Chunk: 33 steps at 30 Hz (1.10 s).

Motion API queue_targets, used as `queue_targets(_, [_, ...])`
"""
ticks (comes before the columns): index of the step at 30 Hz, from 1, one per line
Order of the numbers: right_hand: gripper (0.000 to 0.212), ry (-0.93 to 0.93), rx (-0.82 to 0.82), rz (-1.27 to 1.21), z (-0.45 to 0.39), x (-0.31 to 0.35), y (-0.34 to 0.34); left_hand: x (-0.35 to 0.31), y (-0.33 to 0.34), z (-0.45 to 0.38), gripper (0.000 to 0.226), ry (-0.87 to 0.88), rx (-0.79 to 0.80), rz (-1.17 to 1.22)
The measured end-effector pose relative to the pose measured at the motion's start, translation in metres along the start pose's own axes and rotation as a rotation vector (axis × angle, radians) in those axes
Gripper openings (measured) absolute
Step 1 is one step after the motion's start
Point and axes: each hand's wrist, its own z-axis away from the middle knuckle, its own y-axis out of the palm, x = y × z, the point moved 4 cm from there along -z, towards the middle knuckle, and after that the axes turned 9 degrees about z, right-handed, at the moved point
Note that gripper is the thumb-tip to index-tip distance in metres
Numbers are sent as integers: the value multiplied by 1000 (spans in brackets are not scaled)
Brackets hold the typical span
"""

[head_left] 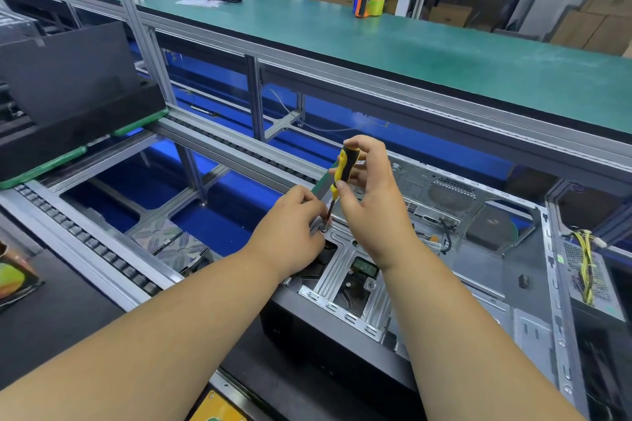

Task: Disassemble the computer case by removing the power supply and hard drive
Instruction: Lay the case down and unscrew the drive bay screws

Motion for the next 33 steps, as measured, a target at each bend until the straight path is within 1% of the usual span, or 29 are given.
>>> queue_targets(7, [58,-31,-16,14,3,4,0,-2,0,0,20,15,5,-22])
queue_targets(11, [59,-28,-109,125,3,4,-5,-1,0,1,26,-1,13,-33])
queue_targets(13, [57,-32,-132,136,3,3,-7,-3,-1,1,27,1,8,-51])
queue_targets(18, [58,-5,-69,68,3,2,-2,-9,-4,3,18,27,-29,-135])
queue_targets(23, [60,-32,-21,4,2,3,1,-11,-4,2,19,47,-45,-205])
queue_targets(27, [61,-63,-66,89,3,2,-1,-10,-1,0,26,66,-36,-234])
queue_targets(30, [60,-50,-106,103,3,1,-2,-10,-1,1,23,82,-38,-230])
queue_targets(33, [57,-11,-84,66,3,1,-3,-12,-1,1,19,90,-37,-228])
